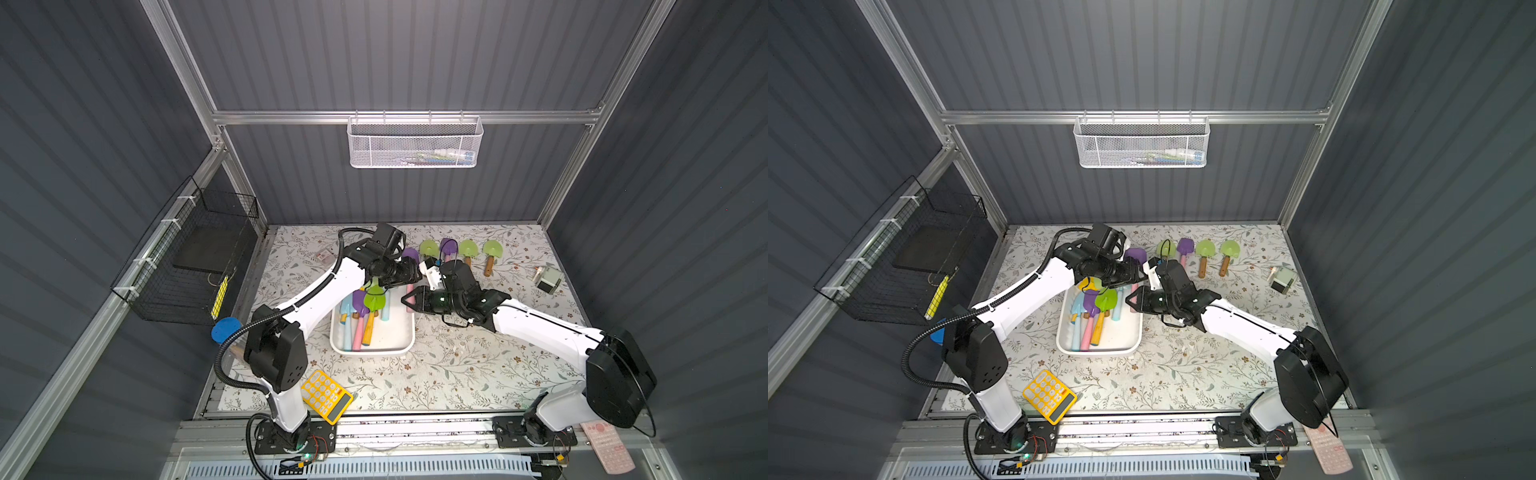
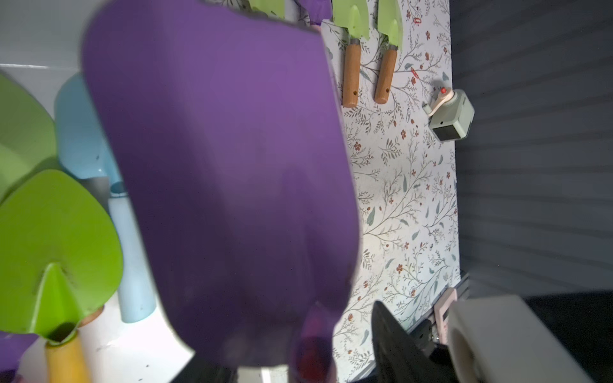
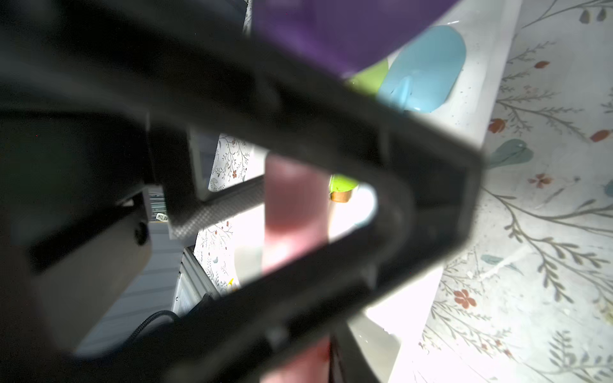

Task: Take the shovel out of the storage box
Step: Place the shovel at the center of the board.

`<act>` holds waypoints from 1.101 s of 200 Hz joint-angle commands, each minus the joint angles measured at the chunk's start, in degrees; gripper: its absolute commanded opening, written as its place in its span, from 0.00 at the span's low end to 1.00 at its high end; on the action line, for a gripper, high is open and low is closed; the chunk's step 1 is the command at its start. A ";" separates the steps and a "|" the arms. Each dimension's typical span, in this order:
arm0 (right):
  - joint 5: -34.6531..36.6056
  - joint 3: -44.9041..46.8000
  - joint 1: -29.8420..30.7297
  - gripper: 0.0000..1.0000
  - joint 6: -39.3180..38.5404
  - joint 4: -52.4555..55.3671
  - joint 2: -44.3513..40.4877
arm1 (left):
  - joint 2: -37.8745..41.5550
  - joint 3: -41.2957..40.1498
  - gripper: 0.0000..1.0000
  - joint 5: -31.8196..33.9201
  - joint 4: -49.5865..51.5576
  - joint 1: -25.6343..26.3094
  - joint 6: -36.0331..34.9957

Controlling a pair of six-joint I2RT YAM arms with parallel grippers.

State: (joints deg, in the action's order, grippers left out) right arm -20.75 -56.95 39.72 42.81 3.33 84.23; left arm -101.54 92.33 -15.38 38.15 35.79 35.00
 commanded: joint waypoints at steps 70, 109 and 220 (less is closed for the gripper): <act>-0.06 3.65 -9.93 0.13 -5.77 13.30 -3.68 | 5.71 -5.73 0.80 14.73 7.94 -6.87 -10.43; -2.75 2.92 -12.02 0.13 -8.41 15.68 2.45 | 4.73 -9.77 0.80 14.49 4.62 -6.88 -10.42; -8.67 1.12 -11.96 0.13 -5.06 6.84 18.41 | 4.25 -16.38 0.81 13.97 1.67 -7.38 -11.07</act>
State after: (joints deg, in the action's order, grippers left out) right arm -28.25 -54.26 27.68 37.67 11.40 100.60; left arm -97.41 77.06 -1.43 40.51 28.71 25.36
